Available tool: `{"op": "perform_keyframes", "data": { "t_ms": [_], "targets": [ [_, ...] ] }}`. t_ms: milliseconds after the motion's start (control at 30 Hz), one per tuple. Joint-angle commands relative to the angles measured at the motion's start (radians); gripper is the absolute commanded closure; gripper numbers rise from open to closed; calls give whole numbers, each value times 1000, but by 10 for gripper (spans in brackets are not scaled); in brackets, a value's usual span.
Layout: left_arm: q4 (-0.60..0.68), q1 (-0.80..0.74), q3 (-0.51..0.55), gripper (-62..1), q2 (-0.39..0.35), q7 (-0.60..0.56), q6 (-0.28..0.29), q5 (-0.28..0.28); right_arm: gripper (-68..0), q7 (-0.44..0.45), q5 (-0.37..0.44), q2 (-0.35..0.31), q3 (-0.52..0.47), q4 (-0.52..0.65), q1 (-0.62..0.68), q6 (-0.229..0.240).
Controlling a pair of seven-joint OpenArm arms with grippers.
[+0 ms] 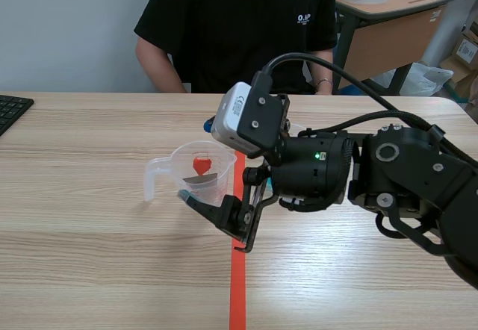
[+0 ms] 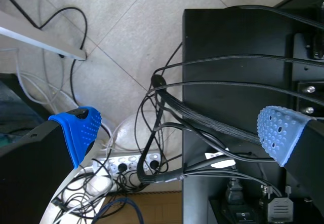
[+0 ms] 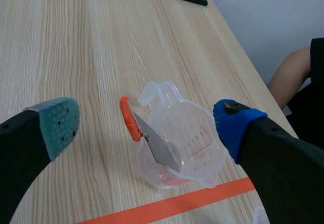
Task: Do the redox reaction experiment.
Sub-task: 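Lift the metal plate out of the left beaker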
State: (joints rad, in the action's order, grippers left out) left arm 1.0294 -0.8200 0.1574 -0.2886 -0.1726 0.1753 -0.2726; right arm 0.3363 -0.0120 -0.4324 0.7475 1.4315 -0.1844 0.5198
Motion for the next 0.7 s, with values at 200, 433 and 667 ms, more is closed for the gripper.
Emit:
{"op": "perform_keyframes", "data": {
  "t_ms": [200, 433, 667],
  "targets": [
    [17, -9, 9, -623, -6, -11, -1, -3, -354, 19, 11, -8, -13, 24, -13, -3],
    [17, -11, 9, -623, -6, -11, -1, -3, -189, 30, 11, -14, -16, 24, -13, -3],
    [17, -11, 9, -623, -6, -11, -1, -3, -17, 29, 11, -14, -19, 24, -13, -4]
  ]
}}
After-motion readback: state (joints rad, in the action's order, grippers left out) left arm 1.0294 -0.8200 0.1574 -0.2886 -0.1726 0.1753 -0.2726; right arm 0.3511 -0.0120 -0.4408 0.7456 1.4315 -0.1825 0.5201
